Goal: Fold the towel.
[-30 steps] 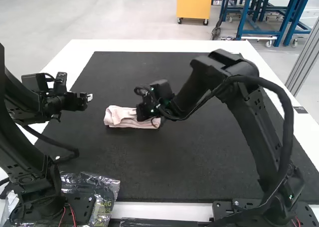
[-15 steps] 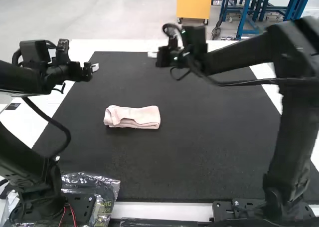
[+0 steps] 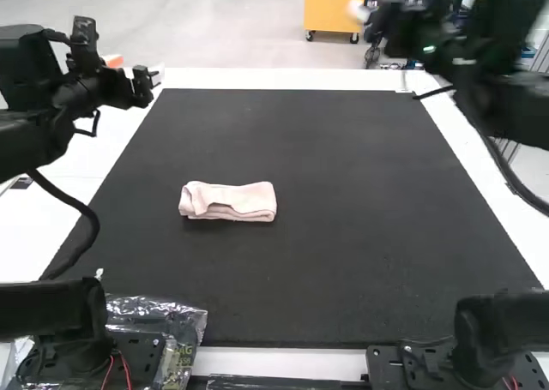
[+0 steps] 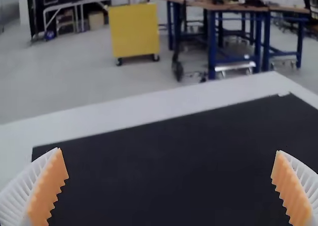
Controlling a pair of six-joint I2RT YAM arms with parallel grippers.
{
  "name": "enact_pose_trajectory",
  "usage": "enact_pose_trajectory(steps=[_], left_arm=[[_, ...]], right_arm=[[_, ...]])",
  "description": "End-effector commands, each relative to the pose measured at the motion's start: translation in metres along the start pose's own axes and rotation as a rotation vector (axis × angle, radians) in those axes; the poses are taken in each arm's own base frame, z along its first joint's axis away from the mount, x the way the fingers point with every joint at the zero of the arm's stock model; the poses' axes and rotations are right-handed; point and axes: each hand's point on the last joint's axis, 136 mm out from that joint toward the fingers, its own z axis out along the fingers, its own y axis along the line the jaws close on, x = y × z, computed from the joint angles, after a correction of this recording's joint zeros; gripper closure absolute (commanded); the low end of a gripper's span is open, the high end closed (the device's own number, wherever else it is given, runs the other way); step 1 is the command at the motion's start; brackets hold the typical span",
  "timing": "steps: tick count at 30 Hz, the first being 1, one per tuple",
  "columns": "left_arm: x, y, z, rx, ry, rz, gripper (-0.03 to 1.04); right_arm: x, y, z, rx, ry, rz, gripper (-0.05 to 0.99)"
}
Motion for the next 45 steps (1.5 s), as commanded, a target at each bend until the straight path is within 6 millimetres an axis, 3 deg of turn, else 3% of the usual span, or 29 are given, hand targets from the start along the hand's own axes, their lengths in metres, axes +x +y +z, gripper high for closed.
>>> enact_pose_trajectory(steps=[1,5,10,22,26,28,30,32,36,39,45], left_arm=[[-0.042,-0.009,-0.021,-0.009,-0.102,0.034,0.04],[-0.065,-0.022,-0.047,-0.012,-0.185,0.018,0.04],[-0.076,-0.037,-0.078,-0.009,-0.26,0.019,0.04],[-0.093,-0.079,-0.161,-0.014,-0.437,0.111,0.04],[-0.092,-0.09,-0.186,-0.03,-0.498,0.138,0.04],[-0.086,-0.088,-0.182,-0.03,-0.458,0.117,0.04],[-0.086,-0.089,-0.183,-0.028,-0.457,0.127,0.04],[-0.08,-0.083,-0.179,-0.06,-0.439,0.152,0.04],[-0.055,-0.072,-0.162,-0.087,-0.436,0.193,0.04],[-0.043,-0.041,-0.158,-0.239,-0.5,0.178,0.04],[0.02,-0.031,-0.135,-0.254,-0.452,0.221,0.04]], right_arm=[[-0.054,0.001,-0.052,0.054,-0.14,-0.043,0.01],[-0.089,0.015,-0.114,0.086,-0.258,-0.116,0.01],[-0.1,0.035,-0.168,0.109,-0.332,-0.146,0.01],[-0.122,0.073,-0.255,0.175,-0.562,-0.24,0.01],[-0.122,0.065,-0.261,0.236,-0.561,-0.236,0.01],[-0.121,0.061,-0.261,0.26,-0.557,-0.238,0.01],[-0.116,0.043,-0.26,0.344,-0.551,-0.243,0.01],[-0.099,0.018,-0.254,0.434,-0.521,-0.228,0.01],[-0.05,-0.014,-0.228,0.448,-0.45,-0.209,0.01],[-0.008,-0.028,-0.209,0.422,-0.389,-0.308,0.01],[0.046,-0.047,-0.198,0.417,-0.371,-0.424,0.01]])
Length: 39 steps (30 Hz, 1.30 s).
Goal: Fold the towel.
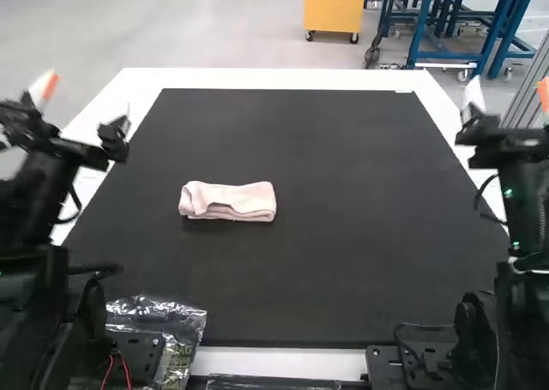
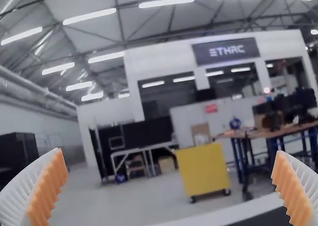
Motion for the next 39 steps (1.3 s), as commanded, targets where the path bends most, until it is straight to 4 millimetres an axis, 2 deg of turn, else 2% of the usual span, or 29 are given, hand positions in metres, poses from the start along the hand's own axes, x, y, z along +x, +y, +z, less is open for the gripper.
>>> enact_pose_trajectory(steps=[1,3,5,8,10,13,18,22,39], left_arm=[[0.034,0.005,-0.006,-0.044,0.052,0.024,0.04],[0.062,0.009,-0.01,-0.072,0.151,0.022,0.04],[0.076,0.011,-0.012,-0.083,0.213,0.004,0.04],[0.102,0.022,-0.021,-0.158,0.322,-0.02,0.04],[0.122,0.03,-0.03,-0.22,0.409,-0.03,0.04],[0.145,0.027,-0.041,-0.218,0.513,-0.045,0.04],[0.151,0.026,-0.045,-0.216,0.539,-0.045,0.04],[0.152,0.024,-0.045,-0.208,0.544,-0.047,0.04],[0.152,0.024,-0.045,-0.206,0.544,-0.047,0.04]], right_arm=[[0.02,0.0,-0.004,-0.01,0.026,-0.081,0.01],[0.044,-0.009,-0.009,0.037,0.075,-0.079,0.01],[0.082,-0.023,-0.016,0.106,0.234,-0.103,0.01],[0.125,-0.025,-0.03,0.107,0.414,-0.093,0.01],[0.147,-0.026,-0.042,0.107,0.517,-0.092,0.01],[0.174,-0.026,-0.059,0.088,0.649,-0.153,0.01],[0.177,-0.025,-0.061,0.061,0.666,-0.196,0.01],[0.182,-0.011,-0.064,-0.014,0.685,-0.172,0.01],[0.182,-0.011,-0.064,-0.014,0.685,-0.172,0.01]])
